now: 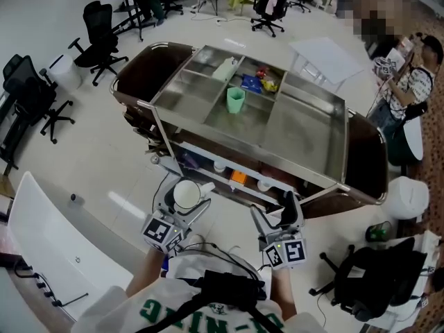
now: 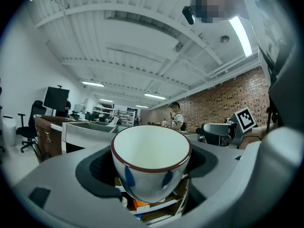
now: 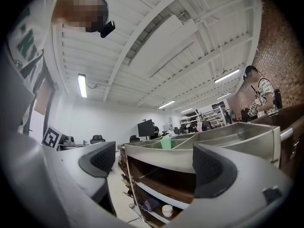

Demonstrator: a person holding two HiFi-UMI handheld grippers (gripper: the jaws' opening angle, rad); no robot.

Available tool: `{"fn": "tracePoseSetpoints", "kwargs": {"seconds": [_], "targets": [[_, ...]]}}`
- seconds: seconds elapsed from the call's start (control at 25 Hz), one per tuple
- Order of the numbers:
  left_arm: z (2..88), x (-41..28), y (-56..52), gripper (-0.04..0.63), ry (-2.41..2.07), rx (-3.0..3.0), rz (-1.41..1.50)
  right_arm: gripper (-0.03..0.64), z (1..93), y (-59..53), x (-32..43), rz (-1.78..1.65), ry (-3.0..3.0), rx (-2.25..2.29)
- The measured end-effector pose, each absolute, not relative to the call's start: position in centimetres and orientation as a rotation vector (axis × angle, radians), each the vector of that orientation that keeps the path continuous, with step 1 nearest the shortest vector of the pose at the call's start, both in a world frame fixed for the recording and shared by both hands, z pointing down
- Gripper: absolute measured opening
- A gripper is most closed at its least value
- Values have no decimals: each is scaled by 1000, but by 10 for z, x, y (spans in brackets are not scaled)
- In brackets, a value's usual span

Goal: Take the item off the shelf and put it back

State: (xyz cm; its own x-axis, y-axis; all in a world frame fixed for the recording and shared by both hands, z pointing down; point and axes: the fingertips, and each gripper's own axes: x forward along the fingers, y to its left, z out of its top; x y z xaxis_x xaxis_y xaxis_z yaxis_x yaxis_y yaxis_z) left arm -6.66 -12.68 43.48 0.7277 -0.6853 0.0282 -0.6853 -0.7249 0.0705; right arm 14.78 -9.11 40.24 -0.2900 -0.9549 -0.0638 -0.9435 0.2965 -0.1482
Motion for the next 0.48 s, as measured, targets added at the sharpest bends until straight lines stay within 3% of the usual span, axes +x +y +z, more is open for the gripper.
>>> {"fn": "tracePoseSetpoints", "kwargs": {"seconds": [0.48], "targets": [[495, -57, -105, 388, -1112, 2734, 249, 520, 422, -80, 159, -169, 2414, -1838]]}}
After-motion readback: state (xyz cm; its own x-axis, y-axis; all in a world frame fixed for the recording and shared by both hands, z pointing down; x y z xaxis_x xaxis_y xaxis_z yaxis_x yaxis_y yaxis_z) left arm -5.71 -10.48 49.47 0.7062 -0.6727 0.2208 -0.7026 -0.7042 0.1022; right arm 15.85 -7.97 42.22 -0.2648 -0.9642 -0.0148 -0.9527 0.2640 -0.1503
